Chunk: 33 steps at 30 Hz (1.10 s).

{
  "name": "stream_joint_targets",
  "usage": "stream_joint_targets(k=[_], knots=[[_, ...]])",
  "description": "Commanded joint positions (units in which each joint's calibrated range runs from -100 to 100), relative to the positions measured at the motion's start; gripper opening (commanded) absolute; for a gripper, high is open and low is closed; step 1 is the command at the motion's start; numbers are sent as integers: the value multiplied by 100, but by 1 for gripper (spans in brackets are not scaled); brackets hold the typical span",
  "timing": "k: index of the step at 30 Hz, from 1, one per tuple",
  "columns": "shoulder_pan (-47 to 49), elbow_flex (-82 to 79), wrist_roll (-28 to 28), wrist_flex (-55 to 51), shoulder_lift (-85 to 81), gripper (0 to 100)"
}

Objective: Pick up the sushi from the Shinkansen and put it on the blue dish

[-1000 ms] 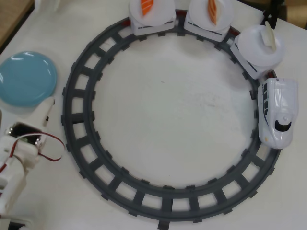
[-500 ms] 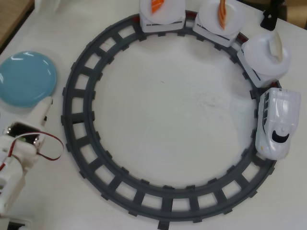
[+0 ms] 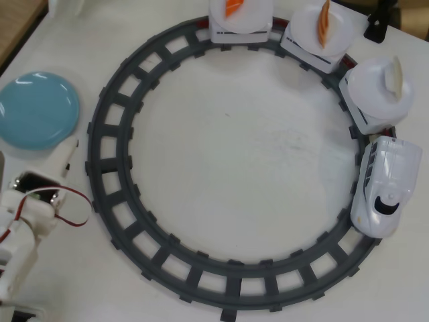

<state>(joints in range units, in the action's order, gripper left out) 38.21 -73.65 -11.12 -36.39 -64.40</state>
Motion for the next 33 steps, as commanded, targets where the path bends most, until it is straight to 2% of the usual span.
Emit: stream_joint_targets(k=[1, 15, 18, 23, 33], knots=[[-36, 34, 3, 102, -59, 20], [-150, 43, 24, 68, -59, 20], [-458, 52, 24, 59, -59, 20], [-960, 359, 30, -544, -59, 20], [-2298, 638, 56, -595, 356, 20]])
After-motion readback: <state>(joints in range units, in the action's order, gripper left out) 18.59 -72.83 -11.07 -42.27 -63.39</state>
